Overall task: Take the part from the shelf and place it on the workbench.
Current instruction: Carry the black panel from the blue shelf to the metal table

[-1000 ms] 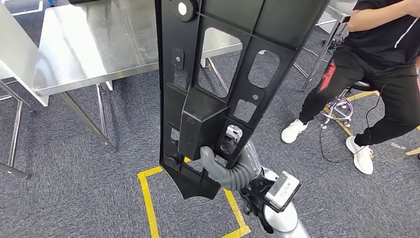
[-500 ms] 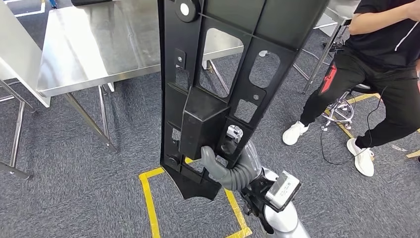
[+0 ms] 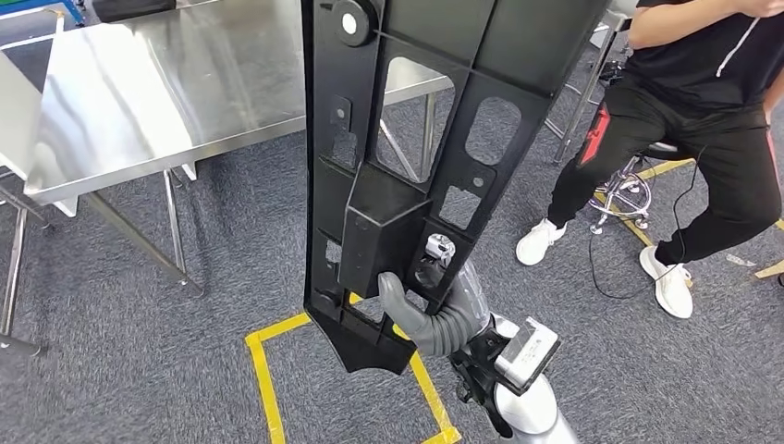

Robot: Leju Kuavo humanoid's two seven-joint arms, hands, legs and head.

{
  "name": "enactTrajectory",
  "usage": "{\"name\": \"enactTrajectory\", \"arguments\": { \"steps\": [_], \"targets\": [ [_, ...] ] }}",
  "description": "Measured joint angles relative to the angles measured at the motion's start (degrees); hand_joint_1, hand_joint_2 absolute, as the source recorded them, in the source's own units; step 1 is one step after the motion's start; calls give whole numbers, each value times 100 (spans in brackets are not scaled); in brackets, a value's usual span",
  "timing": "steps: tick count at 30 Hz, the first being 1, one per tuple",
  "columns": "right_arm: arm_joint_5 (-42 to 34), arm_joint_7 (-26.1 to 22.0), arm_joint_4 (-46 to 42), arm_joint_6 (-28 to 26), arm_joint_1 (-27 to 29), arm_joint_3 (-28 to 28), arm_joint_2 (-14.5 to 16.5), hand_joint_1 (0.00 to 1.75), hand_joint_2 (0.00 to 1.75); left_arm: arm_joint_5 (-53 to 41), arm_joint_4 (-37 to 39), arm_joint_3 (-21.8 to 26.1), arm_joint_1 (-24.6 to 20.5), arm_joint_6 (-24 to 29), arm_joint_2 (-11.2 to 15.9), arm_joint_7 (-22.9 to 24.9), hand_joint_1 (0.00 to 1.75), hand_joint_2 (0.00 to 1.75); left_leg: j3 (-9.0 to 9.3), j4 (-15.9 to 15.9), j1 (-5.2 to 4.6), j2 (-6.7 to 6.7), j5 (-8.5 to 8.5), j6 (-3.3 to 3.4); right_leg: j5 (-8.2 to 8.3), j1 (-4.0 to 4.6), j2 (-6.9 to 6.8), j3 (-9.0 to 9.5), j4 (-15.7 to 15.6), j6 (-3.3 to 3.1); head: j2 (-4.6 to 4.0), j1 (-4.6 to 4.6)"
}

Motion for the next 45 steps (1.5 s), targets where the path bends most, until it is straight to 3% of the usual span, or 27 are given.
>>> {"name": "enactTrajectory", "arguments": {
  "steps": [1, 4, 5, 6, 9, 10, 11, 13, 15, 16, 19, 21, 22, 24, 25, 26, 27, 28, 31, 32, 35, 36, 37, 38, 40, 42, 45],
  "targets": [
    [0, -1, -1, 0, -4, -4, 9, 175, 175, -1, 0, 0, -8, 3, -2, 1, 0, 175, -142, 236, 6, -7, -47, -8, -24, 4, 11, 45, -7, -45, -1, -4],
    [0, -1, 1, 0, -1, -8, 24, 175, 175, -1, 1, 0, 1, 13, -6, 4, 0, 175, -873, 1295, -10, -34, -413, -9, -125, 77, 37, 146, -13, -188, -1, -12],
    [0, -1, 1, 0, 2, -8, 24, 175, 175, -1, 1, 0, 11, 14, -7, 7, 0, 175, -1065, 1481, -17, -37, -468, 7, -163, 113, 56, 184, -13, -218, -1, -13],
    [0, -1, 1, 0, 3, -9, 24, 175, 175, 0, 1, 0, 19, 15, -8, 8, 0, 175, -1154, 1466, -32, -38, -401, 40, -204, 147, 75, 233, -14, -236, -1, -13],
    [-1, -1, 3, 1, -1, -9, 32, 175, 175, -1, 2, 4, 21, 14, 3, 20, 0, 175, -934, 581, -148, -68, 283, 265, -354, 223, 114, 429, -28, -245, -1, -2],
    [-1, -1, 5, 4, -4, -8, 36, 175, 175, -4, 3, 6, 21, 14, 12, 29, 0, 175, -836, 306, -196, -82, 421, 343, -400, 224, 125, 472, -45, -232, -1, 1],
    [-1, 0, 7, 7, -7, -6, 41, 175, 175, -9, 4, 9, 19, 17, 20, 41, 0, 175, -757, 145, -239, -92, 475, 395, -435, 215, 134, 499, -77, -209, -1, 2],
    [-1, 0, 9, 14, -9, -4, 48, 175, 175, -18, 3, 26, 21, 25, 27, 62, 0, 175, -638, -39, -296, -102, 424, 439, -420, 197, 135, 581, -92, -124, -1, -5],
    [3, -2, 9, 15, -20, -5, 49, 175, 175, -29, 2, 50, 27, 28, 26, 80, 0, 175, -411, -196, -274, -104, 412, 470, -396, 196, 107, 619, 42, -46, -1, -12],
    [9, -5, 7, 15, -35, -5, 45, 175, 175, -41, 2, 58, 24, 28, 23, 86, 0, 175, -292, -243, -248, -98, 399, 483, -412, 194, 92, 530, 230, -26, -2, -13],
    [32, -4, 4, 14, -39, 1, 23, 175, 175, -85, 2, 63, 12, 32, 8, 104, 0, 175, -91, -281, -199, -91, 300, 467, -702, 174, 64, -158, 1215, -55, -3, -6],
    [35, 2, 3, 12, -19, 3, 3, 175, 175, -106, 2, 63, 16, 34, -16, 116, 0, 175, 27, -278, -165, -101, 183, 424, -828, 132, 54, -522, 1451, -4, -3, -4],
    [36, 2, 3, 11, -16, 3, -5, 175, 175, -113, 2, 63, 19, 36, -27, 120, 0, 175, 104, -275, -142, -127, 121, 390, -731, 106, 50, -567, 1286, 82, -3, -4],
    [49, 2, 7, 3, -5, 4, -20, 175, 175, -117, 2, 64, 12, 40, -35, 114, 0, 175, 261, -254, -98, -188, -17, 298, -209, 37, 70, -470, 591, 322, -3, 4],
    [60, 1, 11, -2, 6, 5, -29, 175, 175, -119, 2, 66, 6, 43, -33, 107, 0, 175, 309, -233, -89, -230, -82, 249, 7, 16, 80, -416, 298, 352, -3, 9],
    [75, 2, 12, -8, 21, 8, -39, 175, 175, -120, 2, 69, -4, 45, -32, 98, 0, 175, 325, -214, -88, -254, -143, 201, 178, 15, 91, -375, 125, 315, -2, 9],
    [88, 4, 13, -18, 34, 9, -46, 175, 175, -120, 2, 74, -8, 47, -31, 93, 0, 175, 326, -198, -90, -277, -188, 158, 252, 25, 88, -367, 72, 226, -2, 10],
    [95, 5, 10, -26, 36, 9, -43, 175, 175, -122, 2, 79, -8, 47, -32, 91, 0, 175, 325, -206, -85, -292, -213, 128, 225, 44, 67, -357, 86, 106, -1, 4],
    [103, 2, -4, -45, 25, -2, -9, 175, 175, -130, 2, 87, -8, 52, -39, 95, 0, 175, 243, -21, -61, -208, -301, 58, 203, 27, 4, -258, 76, -31, -1, -6],
    [107, 0, -7, -47, 25, -4, 1, 175, 175, -131, 2, 88, -14, 55, -41, 96, 0, 175, 88, 255, -58, -157, -386, 38, 177, 28, -20, -216, 67, -69, -1, -8],
    [121, 1, -7, -48, 32, -4, 13, 175, 175, -133, 2, 94, -10, 63, -40, 104, 0, 175, -642, 1320, -62, -97, -719, 15, 90, 96, -98, -142, 64, -183, -1, -11],
    [122, 2, -6, -48, 35, -3, 17, 175, 175, -133, 2, 96, -1, 64, -40, 107, 0, 175, -798, 1440, -66, -95, -701, 34, 62, 124, -123, -112, 64, -204, -1, -12],
    [122, 2, -6, -48, 35, -2, 22, 175, 175, -133, 2, 97, 5, 64, -40, 109, 0, 175, -844, 1348, -79, -87, -558, 74, 32, 151, -151, -73, 61, -218, -1, -12],
    [122, 2, -7, -48, 34, 0, 28, 175, 175, -133, 2, 98, 7, 64, -41, 110, 0, 175, -785, 1070, -104, -59, -322, 135, 1, 178, -183, -23, 58, -224, -1, -12],
    [122, 2, -8, -48, 33, 2, 42, 175, 175, -134, 3, 98, -3, 64, -26, 111, 0, 175, -556, 379, -210, 186, 110, 311, -56, 214, -257, 66, 45, -224, -1, -6],
    [122, 2, -9, -48, 34, 2, 50, 175, 175, -135, 1, 97, -30, 67, -9, 114, 0, 175, -448, 53, -309, 383, 222, 418, -94, 214, -351, 105, 32, -192, -1, -4],
    [122, 4, -25, -48, 32, 1, 63, 175, 175, -134, -1, 102, -38, 78, -6, 116, 0, 175, -360, -75, -331, 220, 302, 452, -151, 227, -474, 159, 22, -106, -1, -15]
  ]
}}
